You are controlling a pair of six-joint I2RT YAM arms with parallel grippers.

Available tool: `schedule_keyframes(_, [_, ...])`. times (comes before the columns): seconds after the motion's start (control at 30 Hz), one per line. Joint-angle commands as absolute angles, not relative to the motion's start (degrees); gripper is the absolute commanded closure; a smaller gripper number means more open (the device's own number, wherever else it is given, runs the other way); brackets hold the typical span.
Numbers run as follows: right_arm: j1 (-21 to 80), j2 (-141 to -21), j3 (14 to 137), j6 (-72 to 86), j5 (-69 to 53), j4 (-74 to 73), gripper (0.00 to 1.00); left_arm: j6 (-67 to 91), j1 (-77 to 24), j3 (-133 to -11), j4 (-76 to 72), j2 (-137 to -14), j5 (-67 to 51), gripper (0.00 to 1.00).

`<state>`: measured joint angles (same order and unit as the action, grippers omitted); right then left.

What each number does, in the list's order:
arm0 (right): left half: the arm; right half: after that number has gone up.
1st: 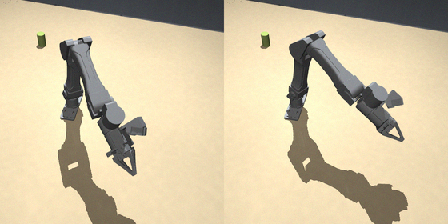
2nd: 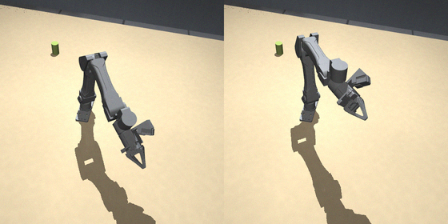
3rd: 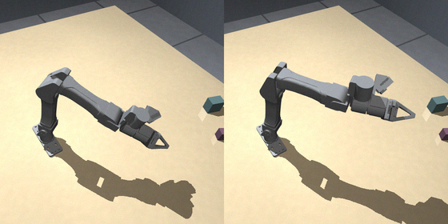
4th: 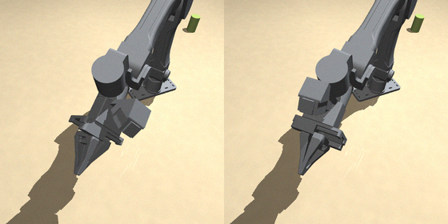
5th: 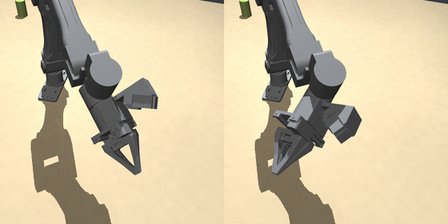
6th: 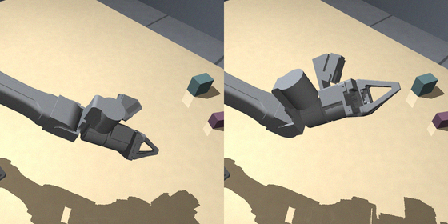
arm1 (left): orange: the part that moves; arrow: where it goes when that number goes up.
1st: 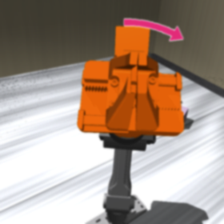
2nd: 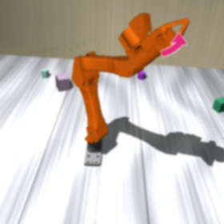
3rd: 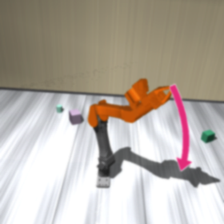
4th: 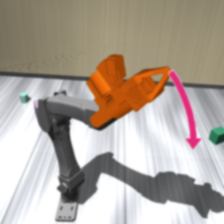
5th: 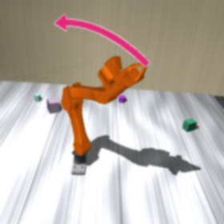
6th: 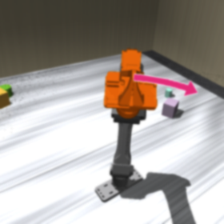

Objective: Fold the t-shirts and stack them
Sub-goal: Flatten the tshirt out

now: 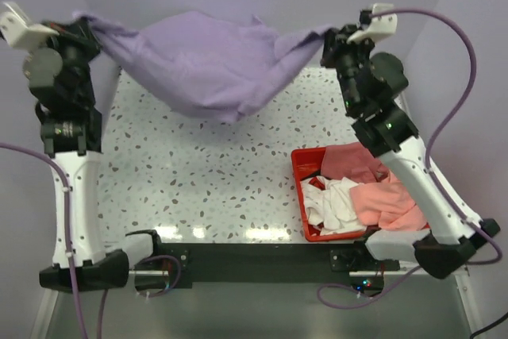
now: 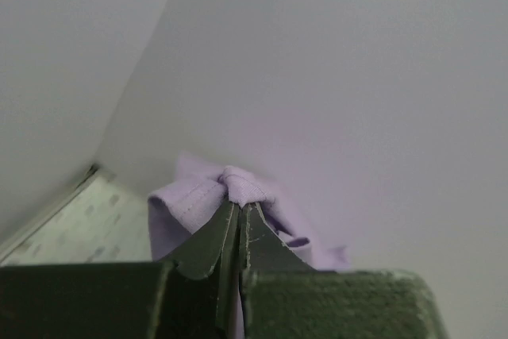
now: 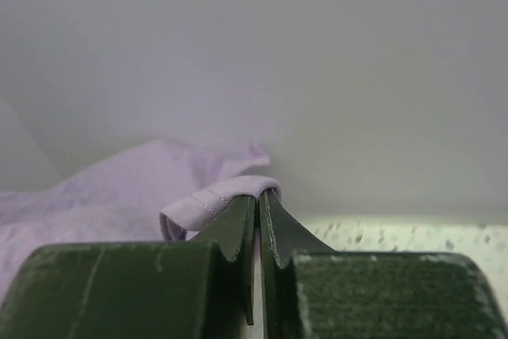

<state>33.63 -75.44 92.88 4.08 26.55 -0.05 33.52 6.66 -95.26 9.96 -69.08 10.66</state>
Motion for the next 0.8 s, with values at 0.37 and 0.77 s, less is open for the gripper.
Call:
schedule_keyframes(0.37, [33.6,-73.7,60.6,29.4,11.2,-31.3,0.58,50.4,6.9,-53.9,37.1,-62.4,35.5,0.19])
schedule_keyframes(0.77, [33.6,-77.7,71.4,21.7,10.5,-32.3,0.01,46.6,6.3,-50.8,26.3,-63.2,9.3,0.00])
